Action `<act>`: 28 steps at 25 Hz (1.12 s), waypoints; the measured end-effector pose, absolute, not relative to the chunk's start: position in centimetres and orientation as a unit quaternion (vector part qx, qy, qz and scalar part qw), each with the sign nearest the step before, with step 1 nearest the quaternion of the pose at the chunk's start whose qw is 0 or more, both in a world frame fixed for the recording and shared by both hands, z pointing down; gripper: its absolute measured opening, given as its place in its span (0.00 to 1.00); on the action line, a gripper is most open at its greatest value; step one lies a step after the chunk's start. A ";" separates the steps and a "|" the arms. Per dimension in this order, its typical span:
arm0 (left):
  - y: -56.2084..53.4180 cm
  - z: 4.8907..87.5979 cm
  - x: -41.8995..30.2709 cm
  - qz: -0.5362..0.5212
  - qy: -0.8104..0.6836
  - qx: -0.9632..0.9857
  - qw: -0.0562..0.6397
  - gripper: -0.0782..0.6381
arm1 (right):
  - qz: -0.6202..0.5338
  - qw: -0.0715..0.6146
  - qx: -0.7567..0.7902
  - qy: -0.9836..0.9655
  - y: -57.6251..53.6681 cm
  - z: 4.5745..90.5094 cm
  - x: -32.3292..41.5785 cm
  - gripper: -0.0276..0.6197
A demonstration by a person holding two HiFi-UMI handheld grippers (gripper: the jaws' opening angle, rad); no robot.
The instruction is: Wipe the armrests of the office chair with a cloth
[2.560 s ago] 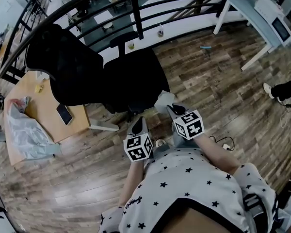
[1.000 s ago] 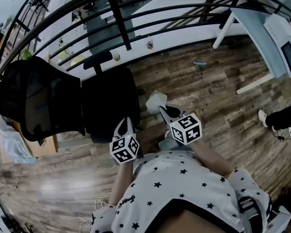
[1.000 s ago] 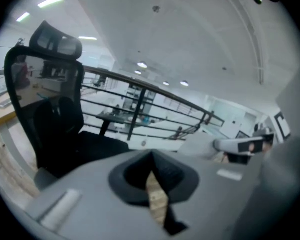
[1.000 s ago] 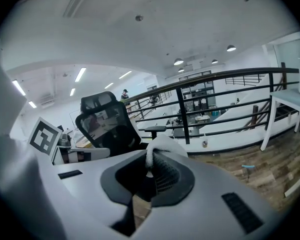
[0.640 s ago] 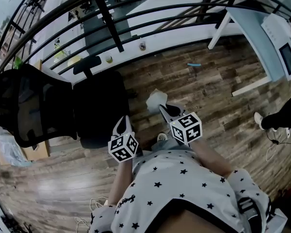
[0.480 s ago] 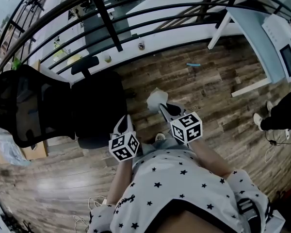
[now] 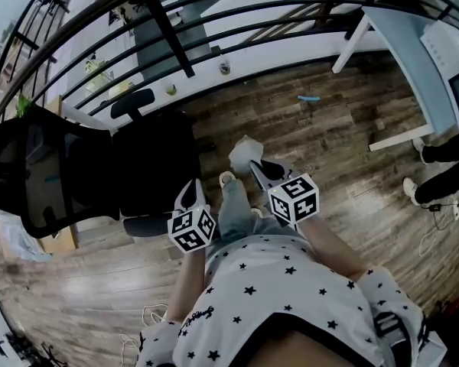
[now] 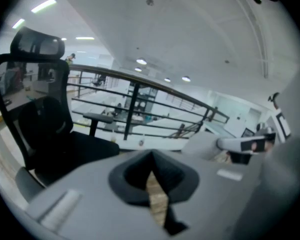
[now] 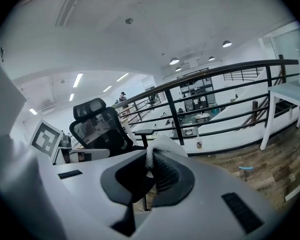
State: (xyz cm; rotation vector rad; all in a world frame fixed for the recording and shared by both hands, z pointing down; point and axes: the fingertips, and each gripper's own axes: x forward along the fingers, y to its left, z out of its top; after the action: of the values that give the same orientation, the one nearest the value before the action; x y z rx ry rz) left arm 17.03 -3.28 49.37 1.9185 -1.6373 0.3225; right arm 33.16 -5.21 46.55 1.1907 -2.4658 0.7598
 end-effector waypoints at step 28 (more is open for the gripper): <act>-20.7 50.8 3.7 0.051 -0.677 0.658 0.326 0.12 | 0.215 0.201 0.320 -0.901 -25.8 45.1 17.5 0.09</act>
State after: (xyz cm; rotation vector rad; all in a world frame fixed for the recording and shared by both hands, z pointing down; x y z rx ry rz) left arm 3.73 -20.73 50.81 1.7253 -1.7740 0.1345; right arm 17.50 -25.77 45.05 0.8931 -2.5167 0.6012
